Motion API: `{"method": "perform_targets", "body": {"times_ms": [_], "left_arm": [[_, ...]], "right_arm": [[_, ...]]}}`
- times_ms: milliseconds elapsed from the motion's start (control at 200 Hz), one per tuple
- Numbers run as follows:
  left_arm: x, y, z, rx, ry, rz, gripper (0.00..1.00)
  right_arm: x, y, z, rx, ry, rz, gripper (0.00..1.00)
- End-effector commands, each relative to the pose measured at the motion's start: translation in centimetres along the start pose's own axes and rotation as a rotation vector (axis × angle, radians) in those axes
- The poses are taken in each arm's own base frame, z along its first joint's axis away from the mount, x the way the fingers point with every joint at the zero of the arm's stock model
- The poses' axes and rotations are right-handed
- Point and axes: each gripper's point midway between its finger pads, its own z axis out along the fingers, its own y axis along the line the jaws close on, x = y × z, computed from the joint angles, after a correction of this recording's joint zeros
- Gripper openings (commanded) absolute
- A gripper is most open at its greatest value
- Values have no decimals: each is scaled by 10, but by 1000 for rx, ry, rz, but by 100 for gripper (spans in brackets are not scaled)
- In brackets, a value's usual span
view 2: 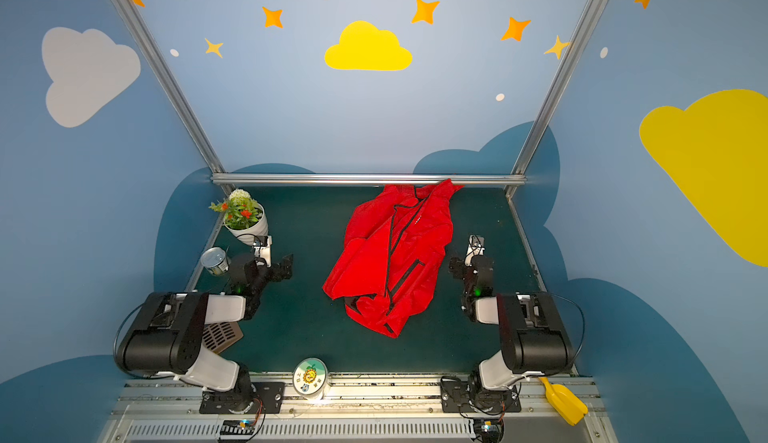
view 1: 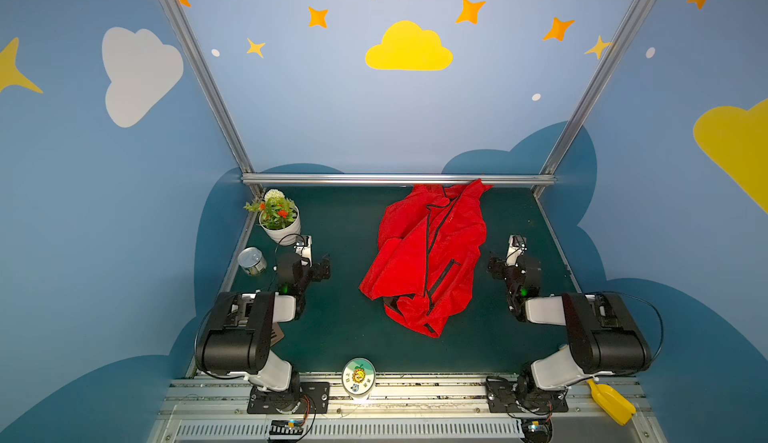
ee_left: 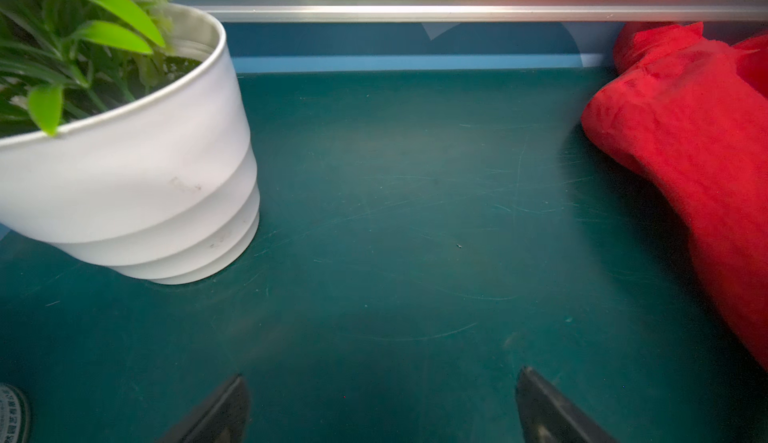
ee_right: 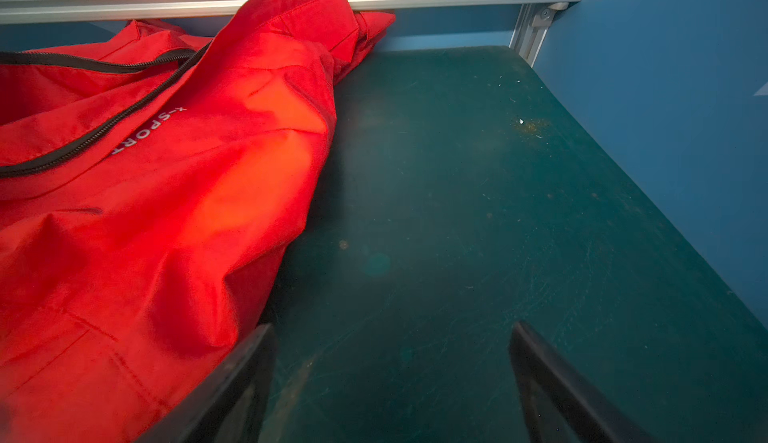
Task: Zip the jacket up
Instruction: 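Reach both grippers toward the red jacket's zipper edges near the hem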
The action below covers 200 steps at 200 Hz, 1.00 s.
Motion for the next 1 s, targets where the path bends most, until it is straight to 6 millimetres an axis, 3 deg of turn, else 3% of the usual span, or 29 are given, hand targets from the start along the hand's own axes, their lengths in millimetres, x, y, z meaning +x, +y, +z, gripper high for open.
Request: {"method": "perform_targets", "body": {"times_ms": [0, 45, 170, 275, 365, 486, 581, 721, 876, 996], "left_arm": [[-9, 0, 0, 16, -19, -7, 99], [-10, 1, -1, 8, -24, -5, 99], [-48, -4, -13, 0, -22, 16, 99], [-77, -2, -36, -65, 64, -86, 99], [-85, -20, -53, -28, 129, -143, 99], [-84, -49, -73, 35, 201, -226, 99], [-78, -81, -85, 128, 232, -289, 99], [-59, -121, -95, 234, 301, -453, 99], [-28, -162, -97, 308, 379, -486, 99], [-9, -181, -97, 328, 441, -474, 99]], "right_arm": [[-6, 2, 0, -8, -16, -1, 91], [-10, 0, -1, 5, -29, 1, 91], [-30, -7, -14, 72, -4, 4, 90], [-44, -24, -41, 201, 117, 54, 92], [-54, -12, -64, 156, 162, 73, 92], [-63, 23, -102, 21, 274, 179, 90], [-62, 79, -125, -234, 379, 279, 88], [-42, 156, -149, -533, 586, 434, 86], [-23, 208, -153, -663, 674, 456, 72], [-8, 223, -144, -667, 743, 439, 59]]}}
